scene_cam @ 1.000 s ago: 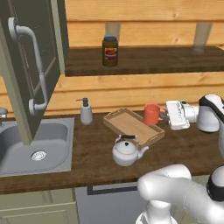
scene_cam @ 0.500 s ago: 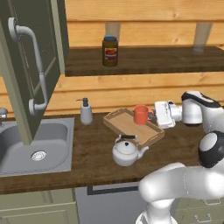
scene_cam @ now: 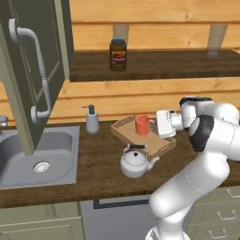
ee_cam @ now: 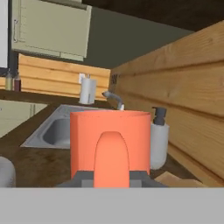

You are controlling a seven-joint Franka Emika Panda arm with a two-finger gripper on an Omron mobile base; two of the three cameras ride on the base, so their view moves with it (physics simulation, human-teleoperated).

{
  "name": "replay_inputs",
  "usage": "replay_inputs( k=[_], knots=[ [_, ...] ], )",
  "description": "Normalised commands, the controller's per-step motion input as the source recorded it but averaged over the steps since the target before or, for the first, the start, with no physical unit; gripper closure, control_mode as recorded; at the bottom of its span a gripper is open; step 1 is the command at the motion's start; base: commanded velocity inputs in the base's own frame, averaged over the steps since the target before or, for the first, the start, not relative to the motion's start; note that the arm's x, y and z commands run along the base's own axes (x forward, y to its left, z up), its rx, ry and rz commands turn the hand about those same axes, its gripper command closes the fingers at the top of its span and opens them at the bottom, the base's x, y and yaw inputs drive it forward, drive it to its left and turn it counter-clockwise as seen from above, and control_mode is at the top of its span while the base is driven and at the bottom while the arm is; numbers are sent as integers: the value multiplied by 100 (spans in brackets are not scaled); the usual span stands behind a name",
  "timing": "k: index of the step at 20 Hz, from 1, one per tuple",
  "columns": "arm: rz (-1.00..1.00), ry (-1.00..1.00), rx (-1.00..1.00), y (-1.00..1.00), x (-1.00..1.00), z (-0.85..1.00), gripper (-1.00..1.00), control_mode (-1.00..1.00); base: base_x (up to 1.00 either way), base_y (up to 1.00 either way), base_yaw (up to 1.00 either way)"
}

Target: Pick the kettle from the counter and place it on the tray. Then pick the mug from the cabinet and place it on the tray. Then close the cabinet doors.

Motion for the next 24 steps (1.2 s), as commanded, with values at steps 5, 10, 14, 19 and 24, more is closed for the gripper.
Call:
replay_inputs(
  k=[5, 10, 14, 19, 24],
  knots=[
    [0, 0, -2, 8, 49, -31, 100, -100, 0, 0, 0],
    [0, 0, -1, 0, 46, -38, 100, -100, 0, 0, 0],
    [1, 0, 0, 0, 35, -39, 100, -100, 0, 0, 0],
    [0, 0, 0, 0, 33, -27, 100, -100, 0, 0, 0],
    [0, 0, 0, 0, 44, -22, 100, -100, 0, 0, 0]
  ],
)
